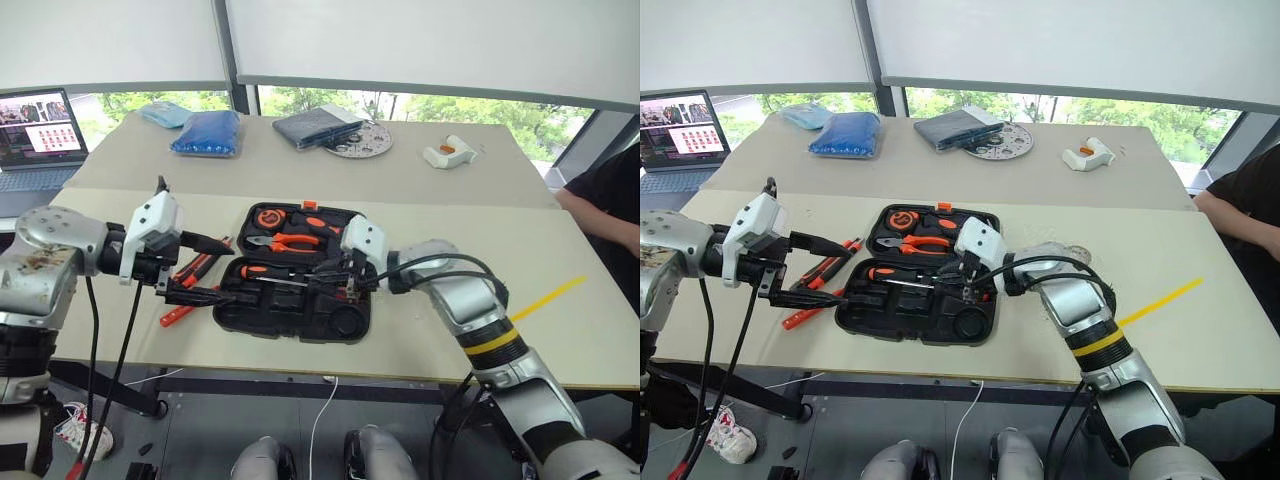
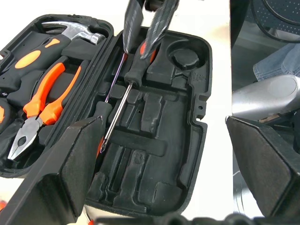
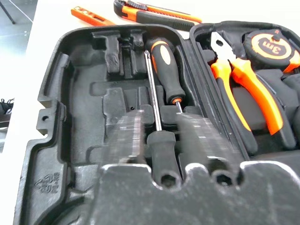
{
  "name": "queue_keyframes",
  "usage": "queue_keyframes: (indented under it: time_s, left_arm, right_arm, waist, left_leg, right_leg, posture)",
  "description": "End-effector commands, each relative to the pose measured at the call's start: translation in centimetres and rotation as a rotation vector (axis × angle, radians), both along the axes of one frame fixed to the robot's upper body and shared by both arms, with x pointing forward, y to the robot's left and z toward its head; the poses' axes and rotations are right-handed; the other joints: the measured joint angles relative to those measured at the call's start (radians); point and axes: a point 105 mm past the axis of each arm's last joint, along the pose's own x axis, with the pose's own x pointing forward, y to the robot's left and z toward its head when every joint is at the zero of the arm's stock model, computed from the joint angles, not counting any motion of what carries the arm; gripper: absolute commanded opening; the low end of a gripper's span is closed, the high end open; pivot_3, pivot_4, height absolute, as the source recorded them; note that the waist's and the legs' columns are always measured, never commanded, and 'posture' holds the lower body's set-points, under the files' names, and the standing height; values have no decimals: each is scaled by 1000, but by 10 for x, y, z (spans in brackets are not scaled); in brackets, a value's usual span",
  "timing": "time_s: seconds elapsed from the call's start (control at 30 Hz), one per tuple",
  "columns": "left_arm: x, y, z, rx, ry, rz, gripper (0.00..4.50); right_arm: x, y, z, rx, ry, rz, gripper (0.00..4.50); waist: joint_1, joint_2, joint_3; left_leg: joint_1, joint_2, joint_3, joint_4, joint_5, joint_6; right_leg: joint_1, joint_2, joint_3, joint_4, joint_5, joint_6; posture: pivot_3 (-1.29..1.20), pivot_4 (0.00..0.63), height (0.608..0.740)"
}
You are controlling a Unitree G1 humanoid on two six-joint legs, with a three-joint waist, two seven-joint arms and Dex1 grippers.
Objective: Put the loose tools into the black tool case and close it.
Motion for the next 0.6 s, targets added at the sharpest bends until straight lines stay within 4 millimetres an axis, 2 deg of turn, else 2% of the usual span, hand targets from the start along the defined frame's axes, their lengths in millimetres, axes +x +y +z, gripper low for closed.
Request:
queue_keyframes:
  time_s: [0.03,0.17,0.27,0.4,0.43,0.5,0.6]
  left_arm:
    - [2,-1,7,3,-46,4,4500]
    - [2,0,6,-1,-47,12,4500]
    - [2,2,5,-1,-46,25,4500]
    - [4,9,3,-9,-48,76,4500]
    - [4,13,1,-17,-47,110,4500]
    - [1,27,-4,-37,-44,213,4500]
    - [-6,51,-12,-55,-54,365,4500]
  right_arm:
    - [8,4,-15,-74,-39,-31,37]
    - [10,4,-31,-102,-11,-42,37]
    - [8,3,-29,-88,-9,-31,37]
    - [2,8,2,34,-28,-6,37]
    - [-1,7,15,91,-19,-4,37]
    - [-15,-1,47,210,4,33,596]
    - [-43,-16,73,284,31,119,1445]
  waist:
    - [-2,0,0]
    - [-16,0,0]
    - [-17,0,0]
    - [-15,0,0]
    - [-15,0,0]
    - [-16,0,0]
    - [-19,0,0]
  left_leg:
    - [0,0,0,0,0,0]
    - [1,0,1,1,0,-1]
    - [3,0,1,1,1,-4]
    - [4,0,1,1,-2,-9]
    - [4,0,1,1,-2,-8]
    - [2,0,1,1,0,-6]
    - [-3,0,1,1,2,-2]
  right_leg:
    - [0,0,0,0,0,0]
    - [0,0,1,3,0,0]
    - [0,-1,3,6,0,0]
    - [0,-2,5,9,-1,-2]
    - [0,-2,5,9,-1,-2]
    - [-3,-2,5,9,-2,-3]
    - [-10,-2,7,11,1,-8]
  posture:
    - [0,150,718]
    - [0,150,718]
    - [0,150,718]
    - [0,150,718]
    - [0,150,718]
    - [0,150,718]
    - [0,150,718]
